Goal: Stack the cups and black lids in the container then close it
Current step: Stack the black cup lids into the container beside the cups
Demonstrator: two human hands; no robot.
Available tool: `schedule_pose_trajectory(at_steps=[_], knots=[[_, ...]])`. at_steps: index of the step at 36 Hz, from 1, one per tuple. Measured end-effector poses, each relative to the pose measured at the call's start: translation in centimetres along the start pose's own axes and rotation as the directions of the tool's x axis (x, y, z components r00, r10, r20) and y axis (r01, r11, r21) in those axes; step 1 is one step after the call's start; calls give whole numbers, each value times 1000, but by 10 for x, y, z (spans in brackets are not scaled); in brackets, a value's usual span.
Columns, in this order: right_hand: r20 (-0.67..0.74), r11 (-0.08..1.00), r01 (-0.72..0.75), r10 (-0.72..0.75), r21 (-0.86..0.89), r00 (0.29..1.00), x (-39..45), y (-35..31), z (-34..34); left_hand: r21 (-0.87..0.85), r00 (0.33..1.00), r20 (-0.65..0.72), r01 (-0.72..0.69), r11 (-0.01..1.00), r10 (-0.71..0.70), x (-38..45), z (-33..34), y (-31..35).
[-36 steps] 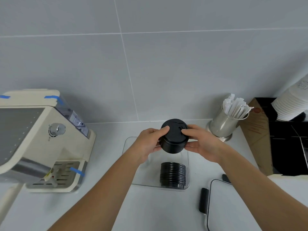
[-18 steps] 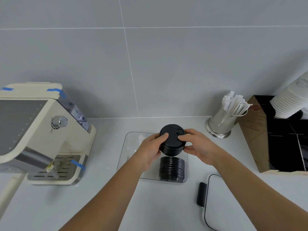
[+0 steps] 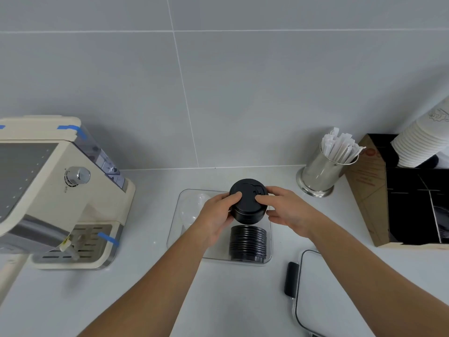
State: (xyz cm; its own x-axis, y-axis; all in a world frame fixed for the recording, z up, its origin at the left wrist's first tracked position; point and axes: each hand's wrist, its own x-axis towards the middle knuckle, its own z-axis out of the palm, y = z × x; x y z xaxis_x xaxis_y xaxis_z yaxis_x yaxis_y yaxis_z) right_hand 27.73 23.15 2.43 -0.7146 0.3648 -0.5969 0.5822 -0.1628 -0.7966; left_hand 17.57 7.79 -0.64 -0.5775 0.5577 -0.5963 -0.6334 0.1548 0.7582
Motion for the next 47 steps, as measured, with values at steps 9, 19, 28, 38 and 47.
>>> schedule_pose_trajectory(at_steps=[9,19,28,38,47], knots=[[-16,993,64,-66,-98,998,-3,4,-4,66,1000,-8,-14,998,14,-1,3,-4],[3,995,67,-67,-76,998,-6,10,-4,127,999,-18,30,991,-28,-6,0,-6],[-29,988,76,-81,-136,996,-6,18,-2,170,999,-27,43,985,-39,-8,-1,-10],[-131,945,164,-207,-283,969,-9,24,-1,214,998,-42,61,975,-54,-3,2,-6],[-161,945,152,-205,-289,965,-10,20,3,242,997,-52,71,968,-60,7,-2,-7]])
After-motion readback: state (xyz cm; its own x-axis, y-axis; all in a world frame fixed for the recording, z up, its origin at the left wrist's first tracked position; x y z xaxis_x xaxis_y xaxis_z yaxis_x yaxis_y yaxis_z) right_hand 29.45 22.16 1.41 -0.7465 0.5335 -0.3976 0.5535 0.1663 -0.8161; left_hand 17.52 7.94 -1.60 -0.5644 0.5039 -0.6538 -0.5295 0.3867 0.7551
